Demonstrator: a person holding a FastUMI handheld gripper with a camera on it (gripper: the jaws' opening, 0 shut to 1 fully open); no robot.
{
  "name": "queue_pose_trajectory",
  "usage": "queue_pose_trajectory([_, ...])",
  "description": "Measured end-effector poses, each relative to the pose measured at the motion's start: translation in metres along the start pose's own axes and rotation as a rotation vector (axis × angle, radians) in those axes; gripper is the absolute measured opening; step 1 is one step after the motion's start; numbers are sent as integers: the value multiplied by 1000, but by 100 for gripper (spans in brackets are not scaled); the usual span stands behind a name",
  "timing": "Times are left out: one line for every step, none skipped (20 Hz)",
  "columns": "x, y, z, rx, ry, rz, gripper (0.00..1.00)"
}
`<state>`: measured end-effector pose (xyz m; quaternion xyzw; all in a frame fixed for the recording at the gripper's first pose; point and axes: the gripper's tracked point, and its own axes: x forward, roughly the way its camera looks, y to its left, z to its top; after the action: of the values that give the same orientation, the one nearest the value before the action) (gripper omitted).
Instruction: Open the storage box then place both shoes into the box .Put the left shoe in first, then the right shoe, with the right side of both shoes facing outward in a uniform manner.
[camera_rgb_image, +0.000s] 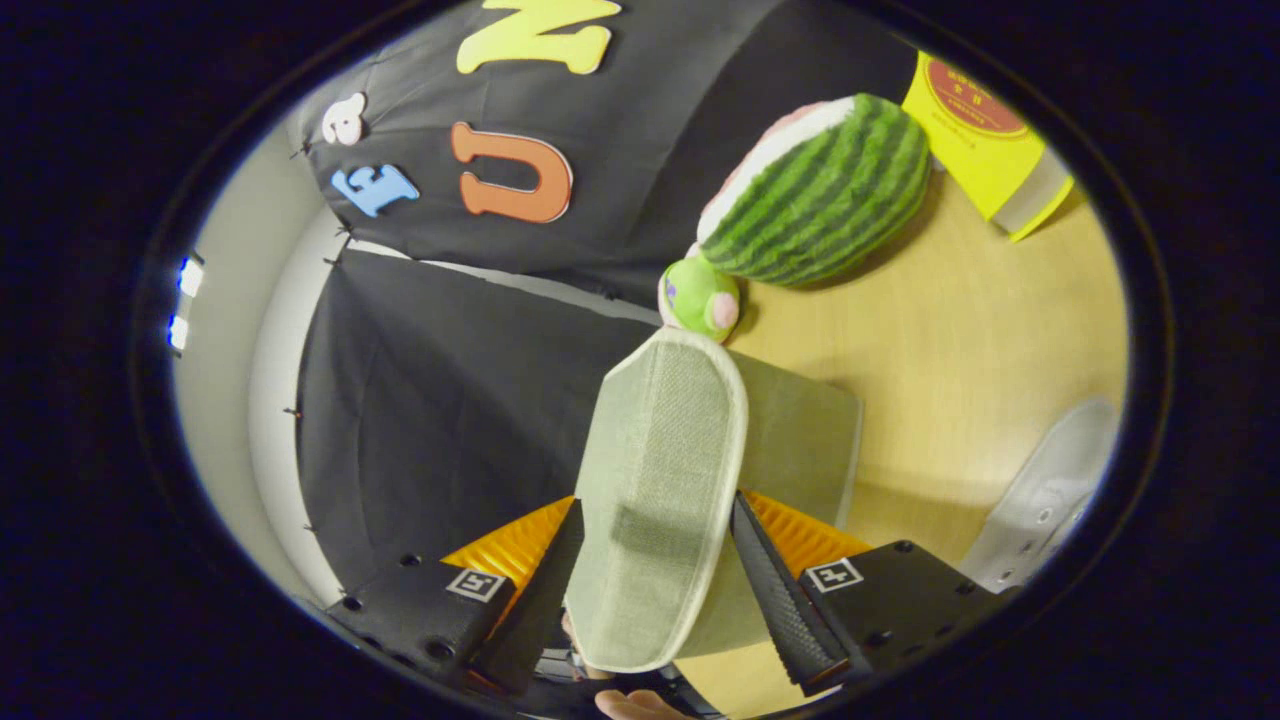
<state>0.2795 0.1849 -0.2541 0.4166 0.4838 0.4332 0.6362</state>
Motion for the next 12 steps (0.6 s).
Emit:
queue_pose_trajectory([6, -5, -6, 11, 33, 1, 93])
queue_pose_trajectory([7, -8, -6, 22, 39, 8, 94])
queue_pose_trajectory([5, -8, -3, 33, 34, 22, 94])
queue_pose_trajectory([2, -12, -1, 39, 29, 27, 92])
queue_pose_trajectory([1, -12, 3, 55, 16, 40, 84])
queue_pose_trajectory([-4, -11, 7, 69, 7, 54, 75])
queue_pose_trajectory([-7, -12, 5, 65, 2, 52, 67])
queue_pose_trajectory([-13, -13, 5, 61, 0, 50, 64])
queue_pose_trajectory([-20, -13, 3, 47, -4, 47, 54])
queue_pose_trajectory([-22, -11, 9, 48, -27, 45, 43])
queue_pose_trajectory([-29, -8, 10, 46, -41, 48, 28])
queue_pose_trajectory([-34, -5, 9, 37, -50, 50, 23])
